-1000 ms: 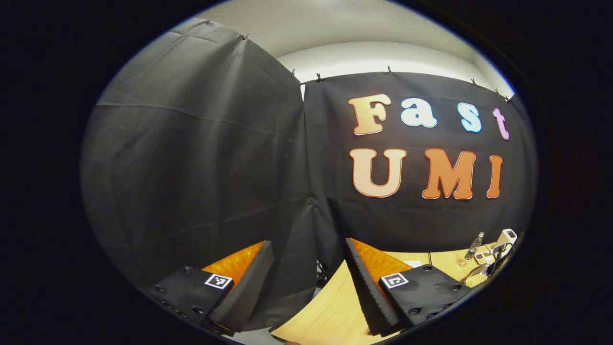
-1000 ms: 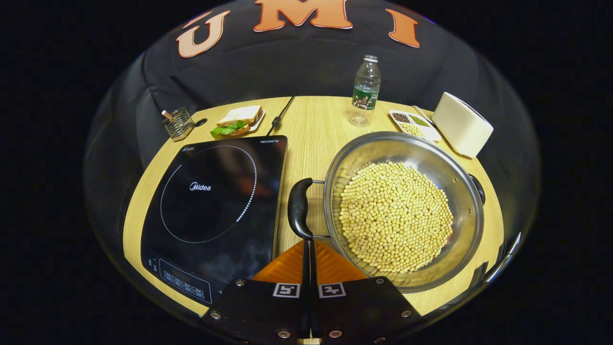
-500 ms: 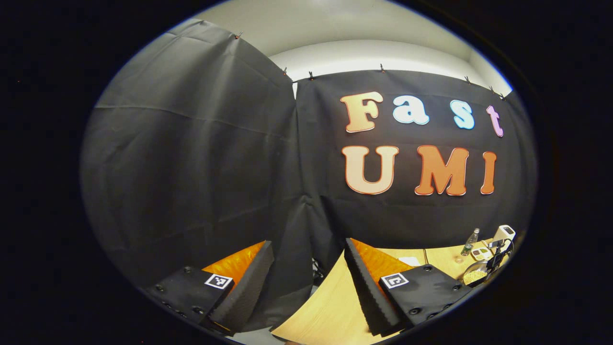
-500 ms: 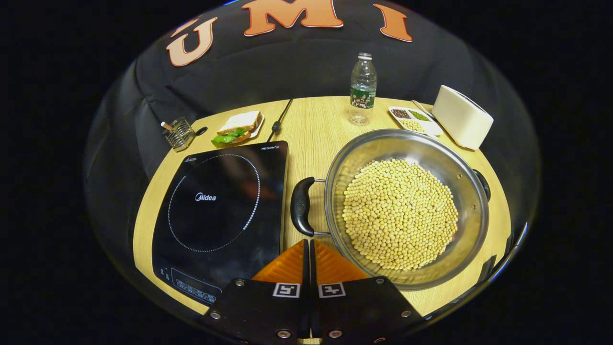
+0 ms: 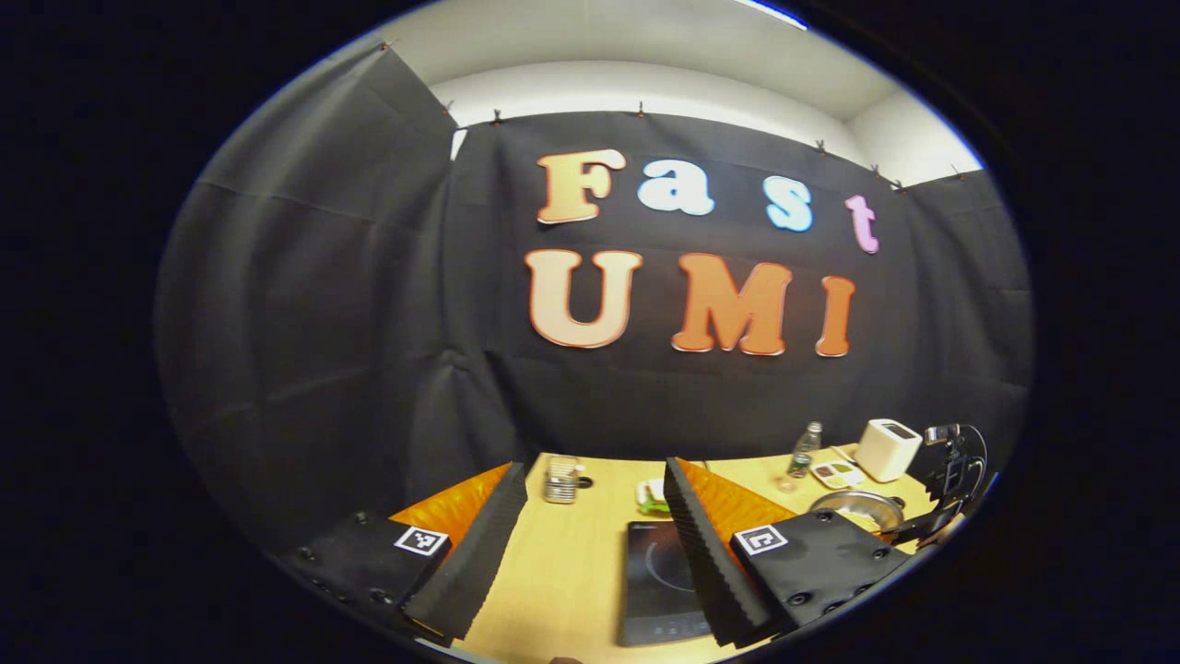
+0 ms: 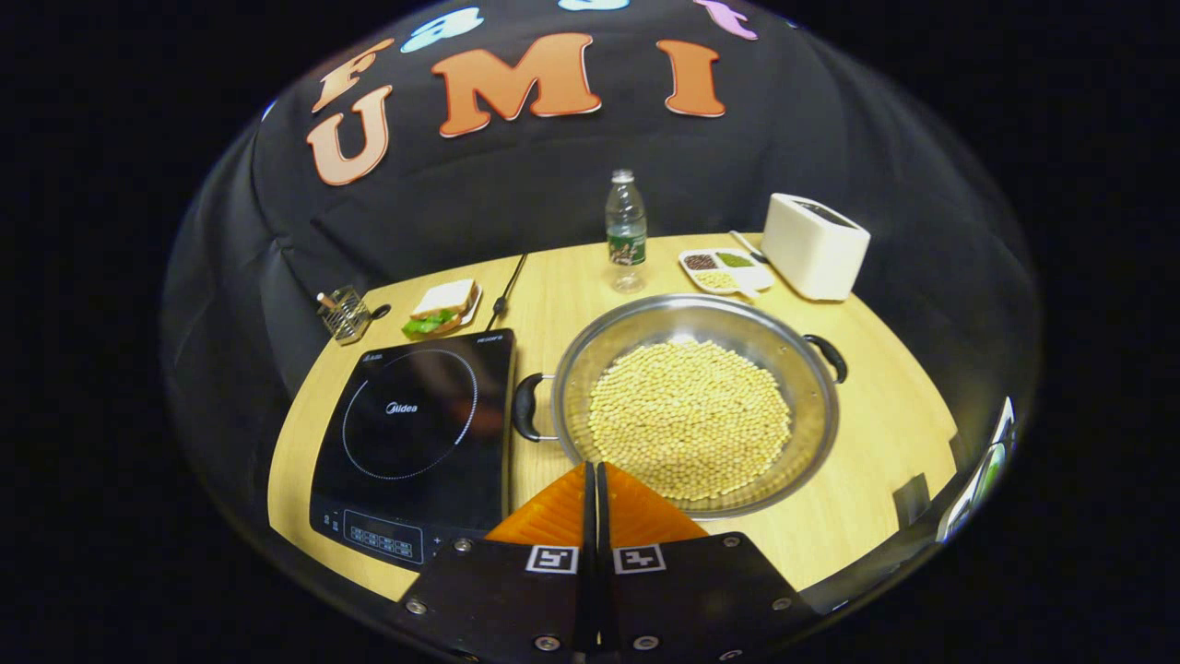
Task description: First push the handle of the pot to place it horizontally, then grasp the pot with both hands and set it on the induction cooktop.
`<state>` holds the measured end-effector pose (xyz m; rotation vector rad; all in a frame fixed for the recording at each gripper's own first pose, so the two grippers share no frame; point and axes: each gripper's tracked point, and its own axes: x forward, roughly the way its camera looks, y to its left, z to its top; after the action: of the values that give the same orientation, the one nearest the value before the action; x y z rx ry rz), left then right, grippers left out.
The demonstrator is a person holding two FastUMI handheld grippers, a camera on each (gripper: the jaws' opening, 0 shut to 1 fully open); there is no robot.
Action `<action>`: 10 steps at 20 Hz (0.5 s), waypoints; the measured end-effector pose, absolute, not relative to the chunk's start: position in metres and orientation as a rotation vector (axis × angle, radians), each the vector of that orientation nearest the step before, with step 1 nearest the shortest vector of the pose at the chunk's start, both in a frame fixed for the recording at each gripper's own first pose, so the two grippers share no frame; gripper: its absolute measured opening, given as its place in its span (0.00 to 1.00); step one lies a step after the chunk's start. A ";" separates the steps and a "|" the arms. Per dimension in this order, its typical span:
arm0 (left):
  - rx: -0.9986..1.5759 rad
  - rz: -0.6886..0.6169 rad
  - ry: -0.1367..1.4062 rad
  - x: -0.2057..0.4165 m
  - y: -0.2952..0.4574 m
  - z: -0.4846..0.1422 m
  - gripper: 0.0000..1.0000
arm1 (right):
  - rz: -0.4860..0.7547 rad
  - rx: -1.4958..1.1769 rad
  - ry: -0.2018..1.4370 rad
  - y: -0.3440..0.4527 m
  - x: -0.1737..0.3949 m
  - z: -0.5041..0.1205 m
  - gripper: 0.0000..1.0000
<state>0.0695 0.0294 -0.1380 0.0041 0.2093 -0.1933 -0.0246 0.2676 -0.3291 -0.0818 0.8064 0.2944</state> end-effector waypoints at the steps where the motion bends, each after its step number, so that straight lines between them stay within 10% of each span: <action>1: -0.001 -0.232 0.213 0.070 0.012 -0.143 0.97 | 0.274 -0.081 0.788 0.257 -0.022 -0.323 0.00; 10: -0.094 -0.422 0.355 0.068 -0.150 -0.211 0.98 | 0.214 -0.053 0.747 0.183 0.040 -0.311 0.00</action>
<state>0.0677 -0.1497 -0.2106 -0.0942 0.3546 -0.4221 0.0402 0.1830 -0.3113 -0.0528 0.7469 0.2141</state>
